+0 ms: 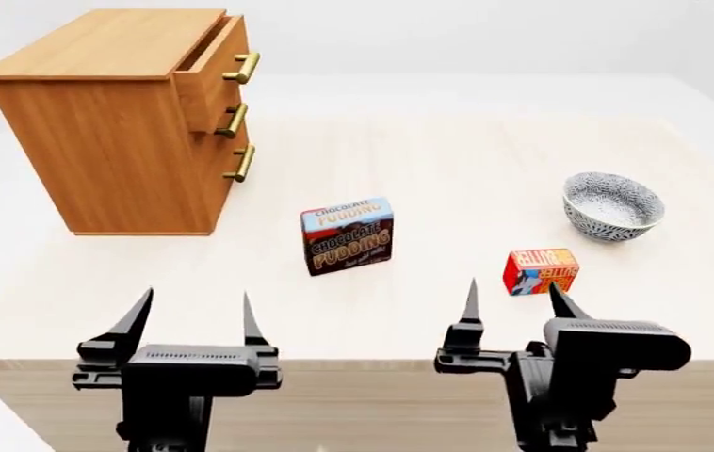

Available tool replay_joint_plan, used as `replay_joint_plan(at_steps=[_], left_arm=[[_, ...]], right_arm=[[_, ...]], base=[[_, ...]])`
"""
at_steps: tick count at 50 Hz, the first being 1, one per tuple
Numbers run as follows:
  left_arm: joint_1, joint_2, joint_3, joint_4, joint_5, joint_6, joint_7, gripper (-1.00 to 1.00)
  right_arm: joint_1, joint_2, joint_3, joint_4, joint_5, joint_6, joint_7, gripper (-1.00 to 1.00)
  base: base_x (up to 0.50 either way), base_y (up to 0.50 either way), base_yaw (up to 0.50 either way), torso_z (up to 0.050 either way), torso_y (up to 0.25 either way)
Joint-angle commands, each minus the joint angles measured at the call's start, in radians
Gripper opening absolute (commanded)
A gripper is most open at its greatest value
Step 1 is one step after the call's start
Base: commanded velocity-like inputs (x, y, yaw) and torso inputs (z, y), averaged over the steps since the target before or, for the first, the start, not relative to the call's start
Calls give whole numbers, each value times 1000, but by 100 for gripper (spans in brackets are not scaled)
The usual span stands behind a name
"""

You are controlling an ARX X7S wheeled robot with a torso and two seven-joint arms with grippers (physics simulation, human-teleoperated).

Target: Put the butter at the back in the top drawer of the cabinet and close it.

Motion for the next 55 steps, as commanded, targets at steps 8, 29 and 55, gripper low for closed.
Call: replay_joint_plan(at_steps=[8,29,55], left_arm=[[2,-17,21,179,9,-140,-4,100],[3,-30,27,207,-15,-162,-22,100],[16,-45,30,199,-46,-140,-39,100]], right_arm=[[-3,36,5,-253,54,186,45,100],[6,52,-4,-293,62,236,72,100],[3,61,-26,-297,62,233,90,100]], base=[[0,0,0,0,0],[435,0,0,0,0],[500,0,0,0,1]])
